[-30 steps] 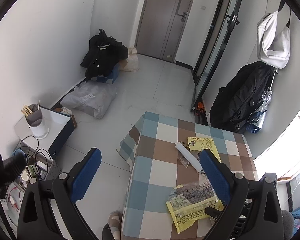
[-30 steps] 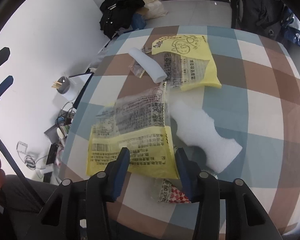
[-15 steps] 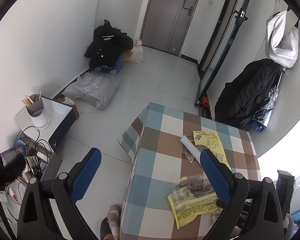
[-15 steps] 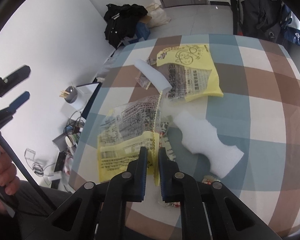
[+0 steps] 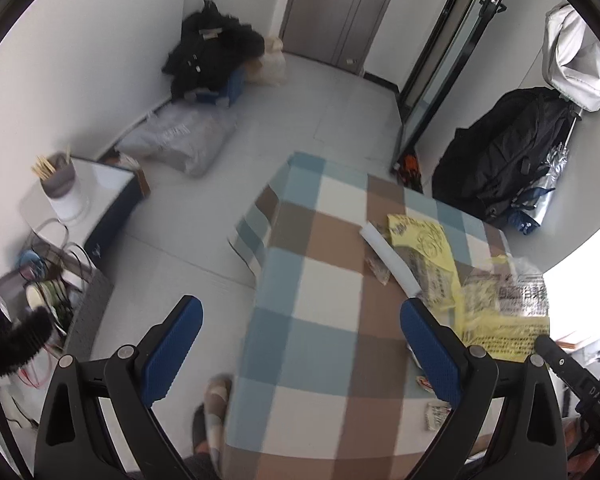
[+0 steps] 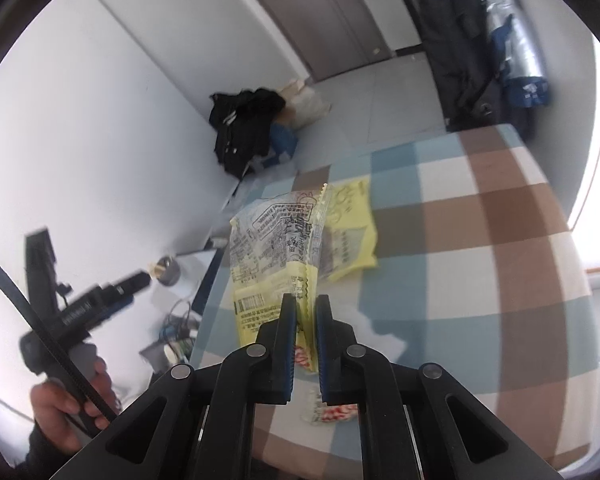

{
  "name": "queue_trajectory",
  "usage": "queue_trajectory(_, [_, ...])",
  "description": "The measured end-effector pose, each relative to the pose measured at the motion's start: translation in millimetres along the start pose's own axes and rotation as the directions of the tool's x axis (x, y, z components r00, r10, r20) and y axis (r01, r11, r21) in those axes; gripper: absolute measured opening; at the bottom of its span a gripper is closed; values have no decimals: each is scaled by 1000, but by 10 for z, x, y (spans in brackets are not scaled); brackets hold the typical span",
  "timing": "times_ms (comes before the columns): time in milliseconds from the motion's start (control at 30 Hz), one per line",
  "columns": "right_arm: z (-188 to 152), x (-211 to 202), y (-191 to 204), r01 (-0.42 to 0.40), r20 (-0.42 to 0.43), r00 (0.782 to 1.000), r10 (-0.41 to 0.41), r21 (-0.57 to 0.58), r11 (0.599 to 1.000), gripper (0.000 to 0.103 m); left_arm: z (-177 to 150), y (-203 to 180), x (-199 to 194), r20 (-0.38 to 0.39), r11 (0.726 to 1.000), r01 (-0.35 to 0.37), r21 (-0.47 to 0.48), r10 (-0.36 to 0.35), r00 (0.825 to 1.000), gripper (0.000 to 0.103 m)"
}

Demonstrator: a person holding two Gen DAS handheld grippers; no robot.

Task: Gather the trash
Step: 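Lift the yellow wrapper with the right gripper while the left gripper grasps a red-checked wrapper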

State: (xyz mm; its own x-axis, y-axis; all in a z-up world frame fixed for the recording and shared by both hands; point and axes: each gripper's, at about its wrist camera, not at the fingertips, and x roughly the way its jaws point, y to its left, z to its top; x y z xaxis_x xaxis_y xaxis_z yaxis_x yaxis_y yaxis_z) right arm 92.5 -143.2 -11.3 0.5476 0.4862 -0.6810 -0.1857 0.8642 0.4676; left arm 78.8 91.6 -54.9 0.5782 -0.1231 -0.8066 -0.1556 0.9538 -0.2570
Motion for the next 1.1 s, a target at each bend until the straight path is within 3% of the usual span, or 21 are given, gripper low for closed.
queue_trajectory(200, [26,-359,-288,45,67,997,-48,43,998,8,-181,-379,76,-70,994,81,75,-75,995,98])
queue_trajectory(367, [32,-559,-471,84,97,991,-89,53,995,7,-468,-844,185,-196,957,184,226,-141,970,98])
queue_trajectory(667, [-3,-815,-707,79,119,989,-88,79,994,7,-871,-1263,376,-316,907,229,355,-114,942,97])
queue_trajectory(800, [-4,-866,-748,64,127,989,-75,90,994,7,-976,-1444,446,-360,871,248,424,-89,929,97])
queue_trajectory(1000, [-11,-919,-802,54,132,989,-69,109,993,7,-1047,-1610,526,-367,847,250,469,-71,928,96])
queue_trajectory(1100, [-16,-946,-846,61,134,988,-78,122,991,7,-1093,-1691,564,-354,830,235,506,-49,934,88])
